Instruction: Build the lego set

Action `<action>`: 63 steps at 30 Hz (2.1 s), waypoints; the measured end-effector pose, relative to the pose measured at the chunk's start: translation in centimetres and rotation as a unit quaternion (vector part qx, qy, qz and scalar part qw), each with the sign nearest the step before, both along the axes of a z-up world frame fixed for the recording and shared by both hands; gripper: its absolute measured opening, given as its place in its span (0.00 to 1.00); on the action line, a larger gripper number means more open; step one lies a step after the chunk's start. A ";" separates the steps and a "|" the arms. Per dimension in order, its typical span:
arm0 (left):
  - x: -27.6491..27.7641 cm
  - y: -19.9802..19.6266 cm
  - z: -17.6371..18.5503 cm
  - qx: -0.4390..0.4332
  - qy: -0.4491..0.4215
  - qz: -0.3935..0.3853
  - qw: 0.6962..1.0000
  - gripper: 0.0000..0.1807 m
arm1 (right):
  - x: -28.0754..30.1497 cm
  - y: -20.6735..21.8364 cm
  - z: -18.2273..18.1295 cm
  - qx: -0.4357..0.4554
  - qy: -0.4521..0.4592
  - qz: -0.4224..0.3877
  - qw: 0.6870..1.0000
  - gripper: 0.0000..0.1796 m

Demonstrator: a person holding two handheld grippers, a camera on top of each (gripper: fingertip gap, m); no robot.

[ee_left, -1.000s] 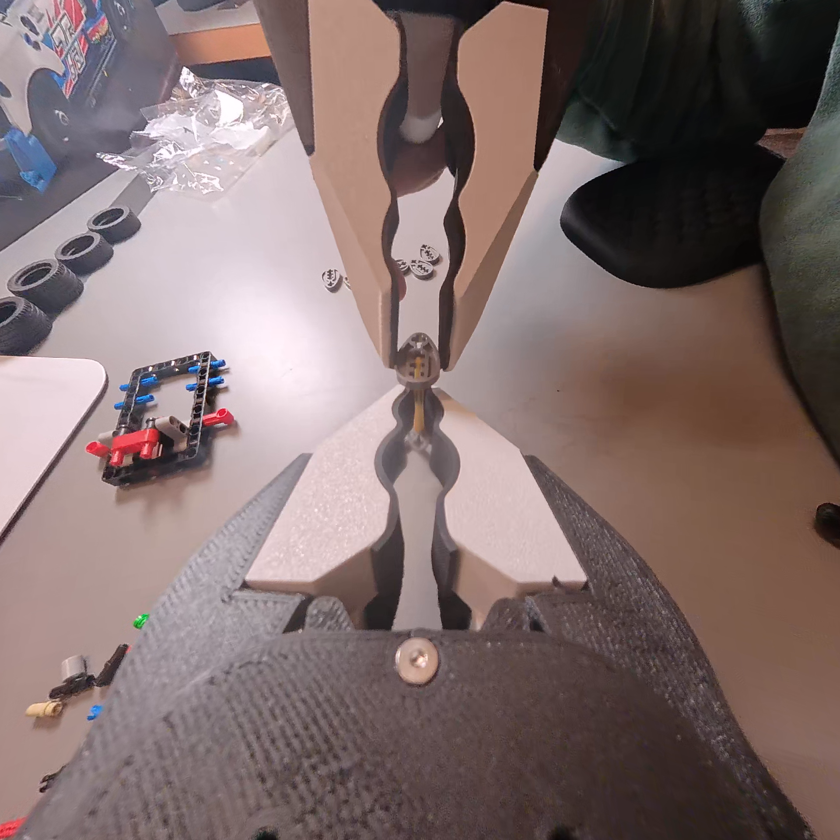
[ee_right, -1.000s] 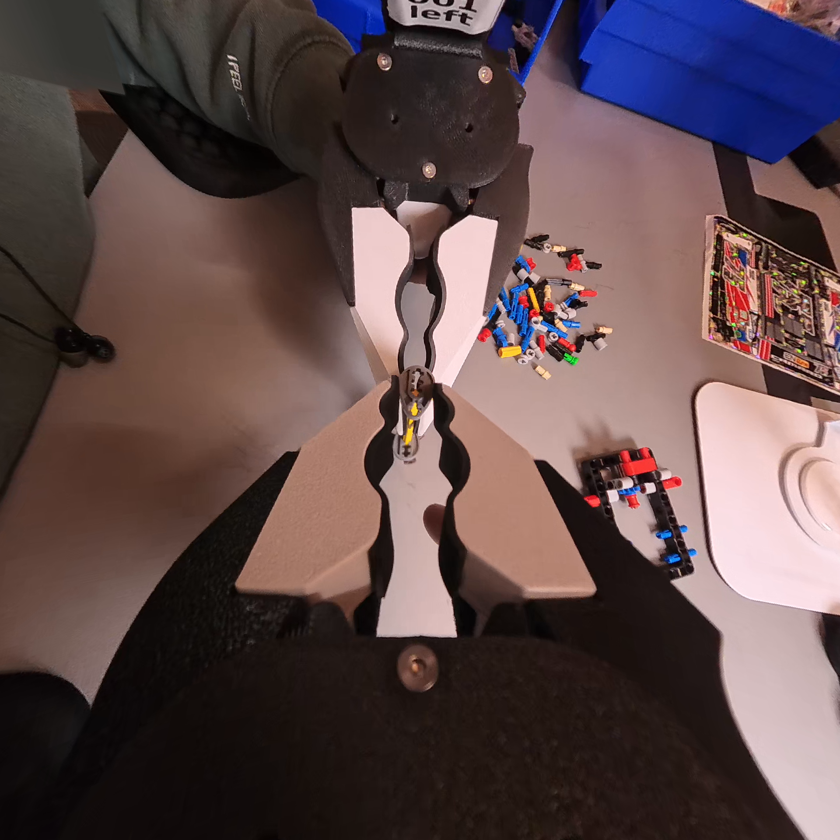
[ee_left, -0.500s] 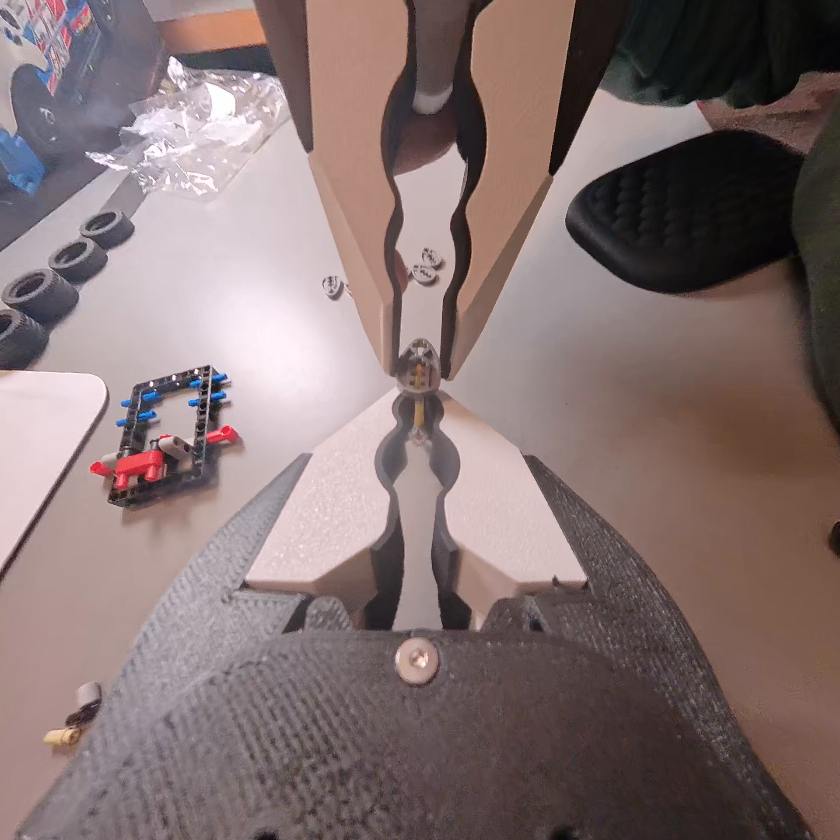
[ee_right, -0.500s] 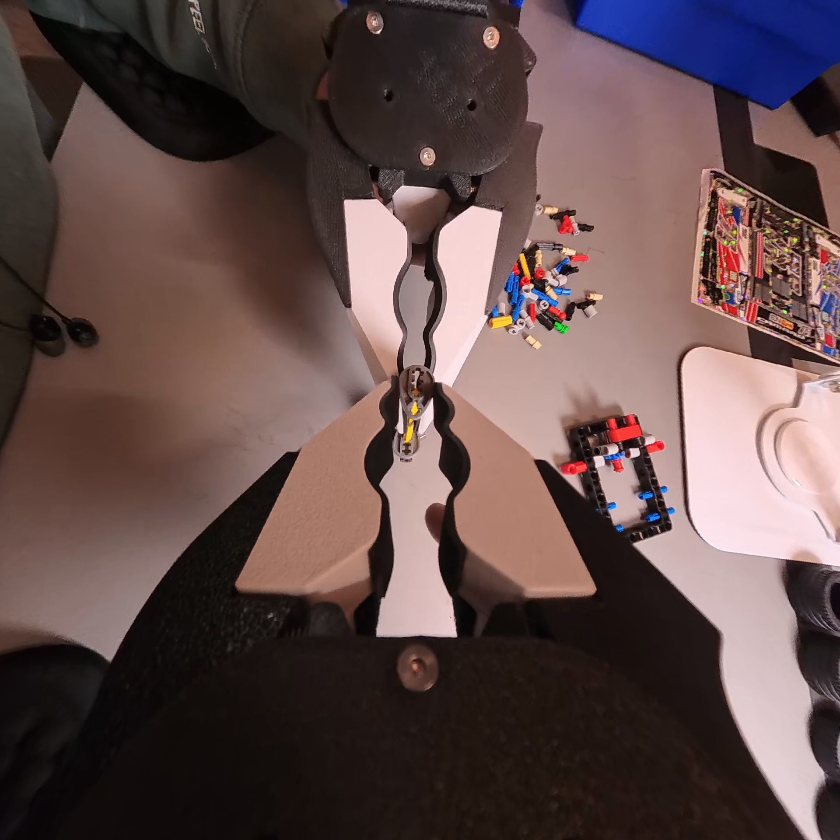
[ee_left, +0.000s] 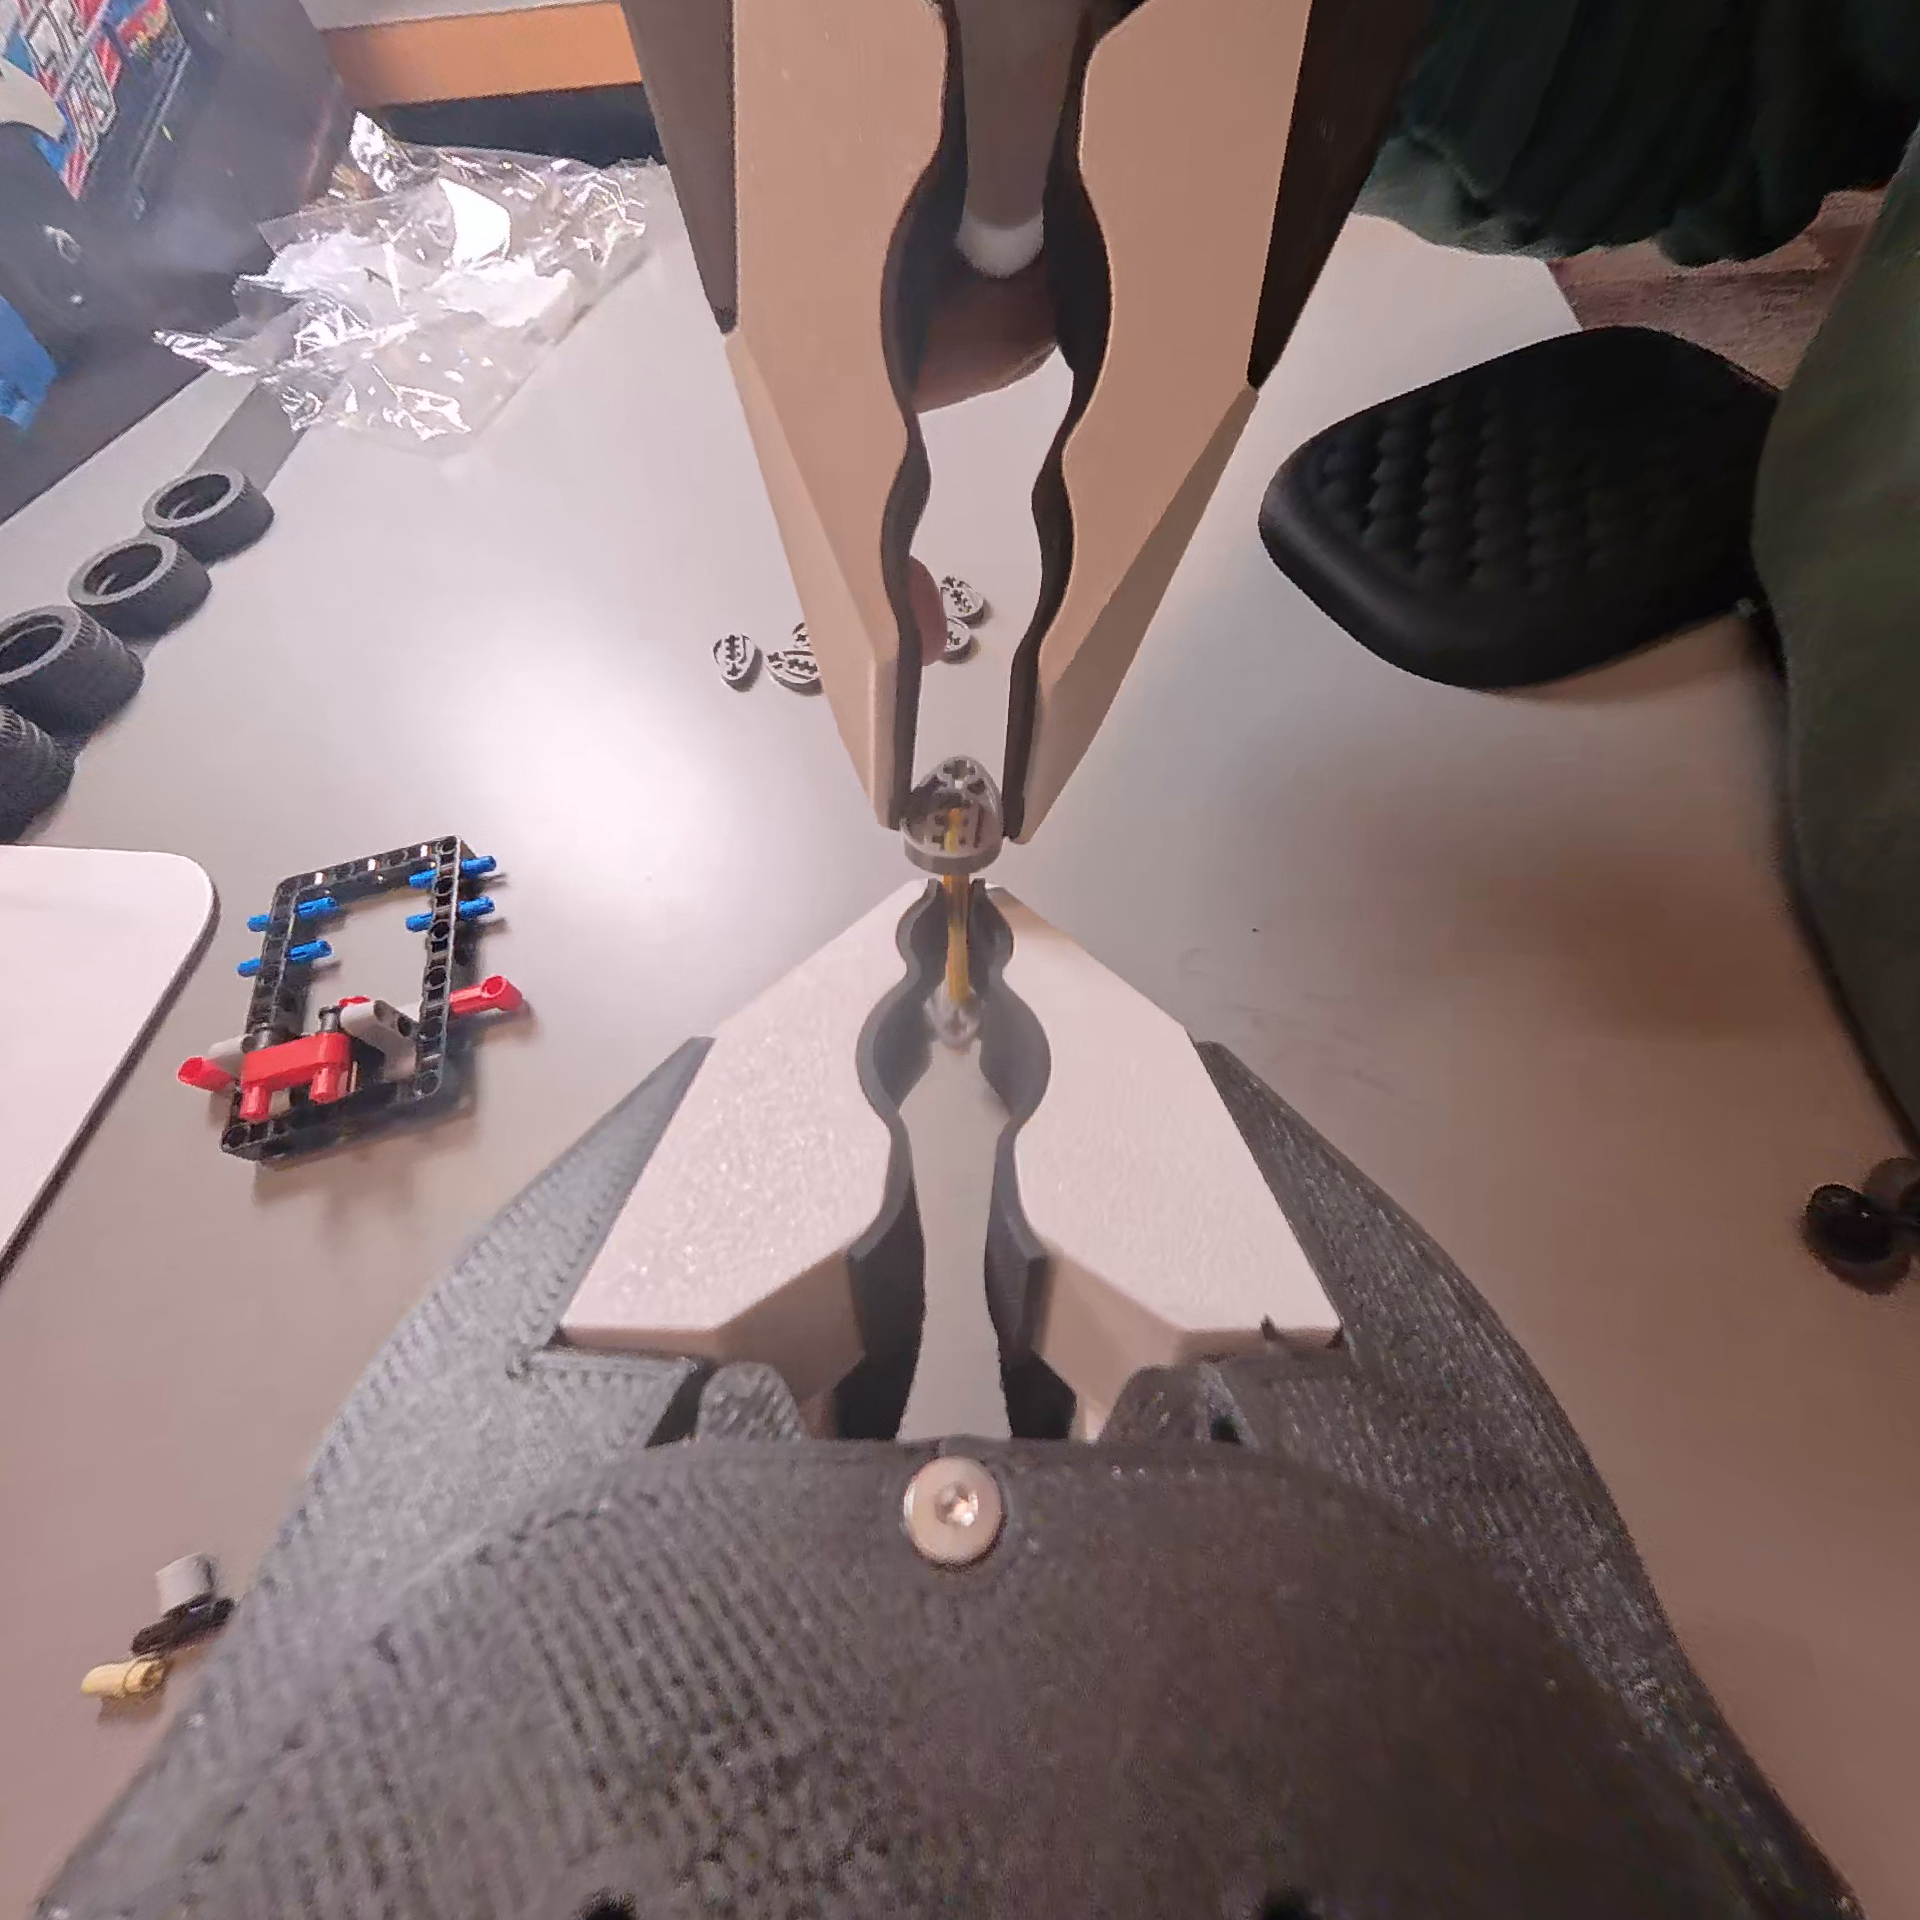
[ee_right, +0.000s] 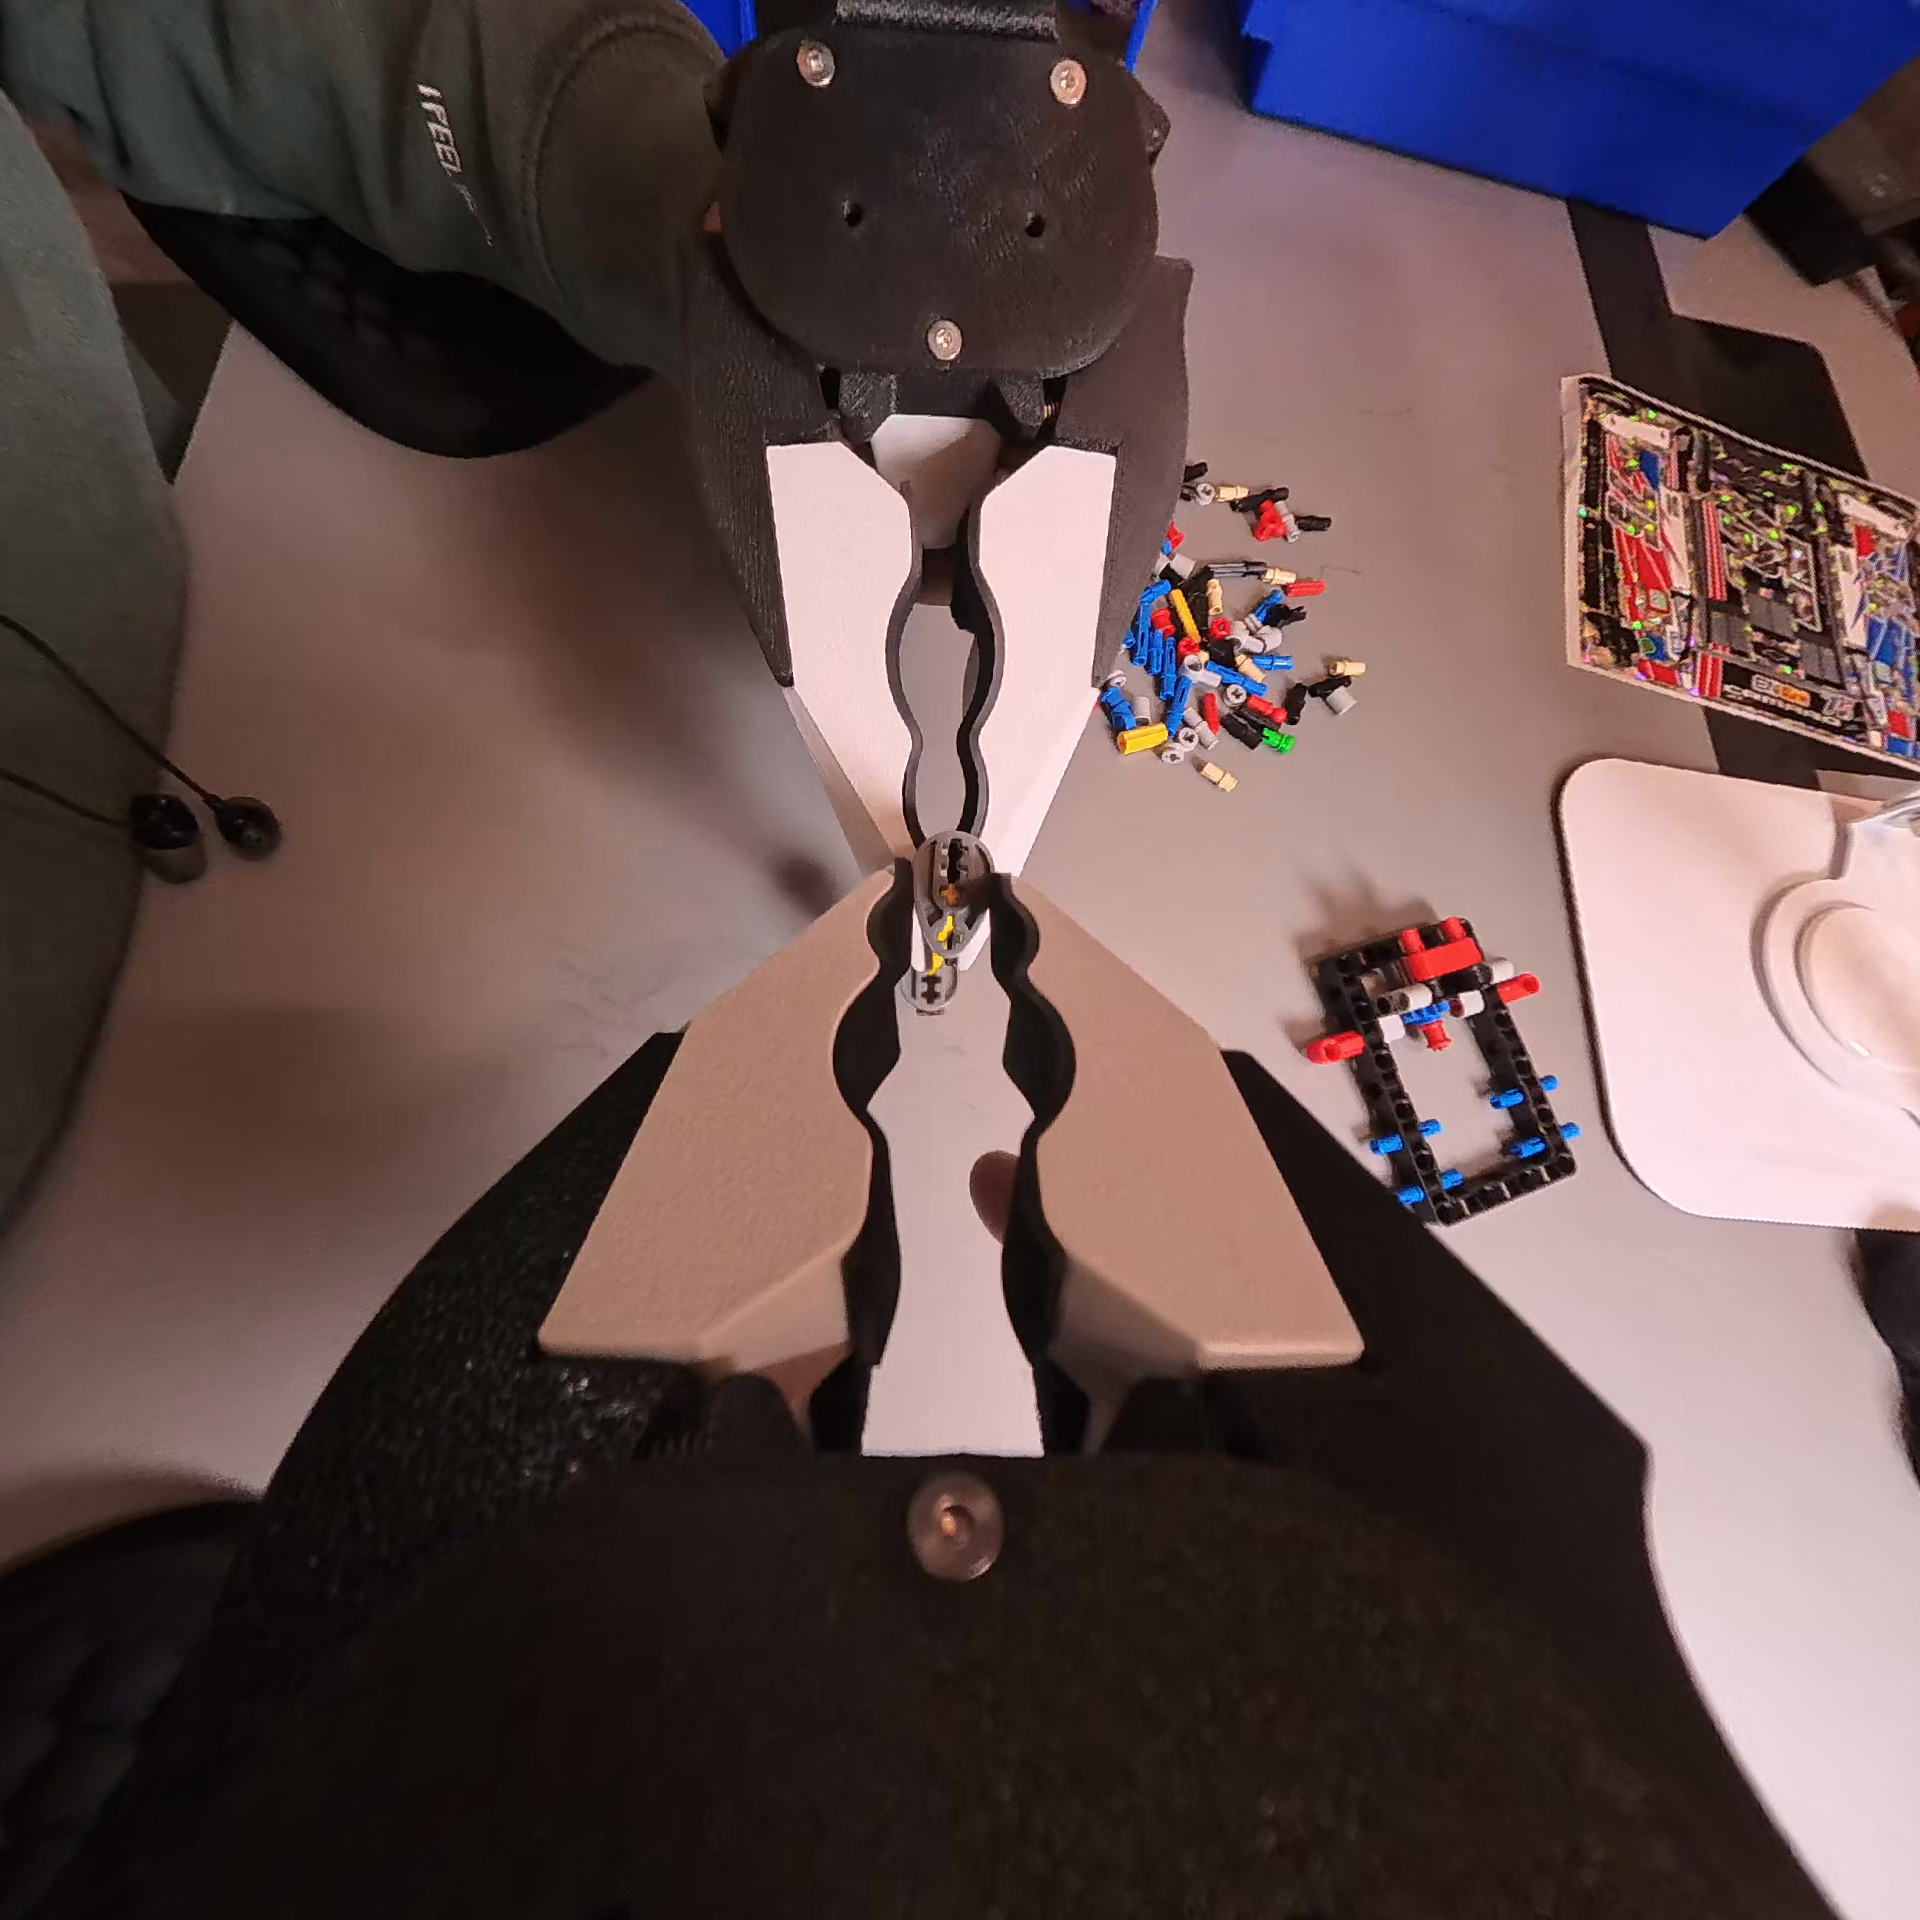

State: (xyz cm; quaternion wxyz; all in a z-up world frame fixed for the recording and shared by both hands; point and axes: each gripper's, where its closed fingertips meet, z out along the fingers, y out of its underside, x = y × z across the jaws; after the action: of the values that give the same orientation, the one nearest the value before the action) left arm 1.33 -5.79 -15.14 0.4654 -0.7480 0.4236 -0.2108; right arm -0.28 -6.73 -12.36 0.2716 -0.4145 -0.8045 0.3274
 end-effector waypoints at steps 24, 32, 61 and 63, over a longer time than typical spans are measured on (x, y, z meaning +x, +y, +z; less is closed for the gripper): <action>0.9 -0.3 -1.2 0.002 0.084 0.002 0.996 0.01 | 1.3 -0.3 -1.6 0.068 -0.035 -0.072 0.995 0.08; 0.9 -0.2 -1.2 -0.010 0.061 0.010 0.998 0.01 | 1.2 0.0 -1.7 0.020 -0.010 -0.093 0.995 0.08; -1.2 -1.7 3.6 0.027 -0.123 0.007 0.992 0.01 | 3.5 1.8 5.7 -0.305 0.212 -0.089 0.924 0.08; -1.1 -2.3 3.9 0.009 -0.147 -0.012 0.989 0.01 | 3.8 1.2 5.6 -0.284 0.209 -0.071 0.933 0.08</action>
State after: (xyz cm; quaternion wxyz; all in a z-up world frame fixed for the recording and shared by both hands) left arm 0.23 -8.05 -11.23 0.5272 -0.6994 0.3612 -0.3202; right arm 3.50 -5.52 -6.75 0.3278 -0.4526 -0.5714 0.6010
